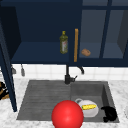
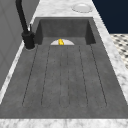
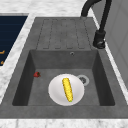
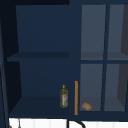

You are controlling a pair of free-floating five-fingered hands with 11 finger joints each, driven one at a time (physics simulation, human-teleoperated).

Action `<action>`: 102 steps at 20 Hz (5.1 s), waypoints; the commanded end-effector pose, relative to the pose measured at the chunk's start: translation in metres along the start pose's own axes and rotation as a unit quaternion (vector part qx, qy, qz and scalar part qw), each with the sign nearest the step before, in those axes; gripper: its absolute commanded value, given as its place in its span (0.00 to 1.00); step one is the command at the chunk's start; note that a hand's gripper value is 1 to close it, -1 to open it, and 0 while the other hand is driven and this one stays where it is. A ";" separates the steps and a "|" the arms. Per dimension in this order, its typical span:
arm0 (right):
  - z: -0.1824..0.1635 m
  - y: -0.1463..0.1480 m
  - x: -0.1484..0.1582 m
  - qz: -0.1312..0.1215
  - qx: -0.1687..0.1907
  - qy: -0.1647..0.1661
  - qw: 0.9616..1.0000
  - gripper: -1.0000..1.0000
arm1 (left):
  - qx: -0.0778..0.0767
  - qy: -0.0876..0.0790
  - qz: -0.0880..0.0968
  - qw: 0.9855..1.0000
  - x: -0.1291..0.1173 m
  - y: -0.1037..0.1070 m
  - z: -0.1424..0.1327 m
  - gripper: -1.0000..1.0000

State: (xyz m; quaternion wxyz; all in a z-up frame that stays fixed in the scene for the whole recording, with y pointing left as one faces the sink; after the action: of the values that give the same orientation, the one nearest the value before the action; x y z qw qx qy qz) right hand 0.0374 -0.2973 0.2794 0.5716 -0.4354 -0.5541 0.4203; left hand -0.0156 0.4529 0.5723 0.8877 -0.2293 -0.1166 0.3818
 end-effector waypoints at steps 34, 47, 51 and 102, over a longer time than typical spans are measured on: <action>0.000 0.000 0.000 0.000 0.000 0.000 1.000 0.50 | 0.000 0.122 0.055 0.991 0.040 0.172 0.016 0.00; 0.000 0.000 0.000 0.000 0.000 0.000 1.000 0.50 | 0.022 0.206 0.077 0.975 0.050 0.175 -0.004 0.00; 0.000 0.000 0.000 0.000 0.000 0.000 1.000 0.50 | 0.025 0.213 0.066 0.975 0.045 0.177 -0.017 0.00; 0.000 0.000 0.000 0.000 0.000 0.000 1.000 0.50 | 0.024 0.300 0.181 0.936 -0.006 0.102 -0.085 0.00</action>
State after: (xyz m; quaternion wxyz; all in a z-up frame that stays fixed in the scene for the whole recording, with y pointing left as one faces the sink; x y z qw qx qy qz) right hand 0.0374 -0.2973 0.2794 0.5716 -0.4354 -0.5541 0.4203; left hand -0.0511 0.4929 0.4491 0.8114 -0.3412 0.1414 0.4531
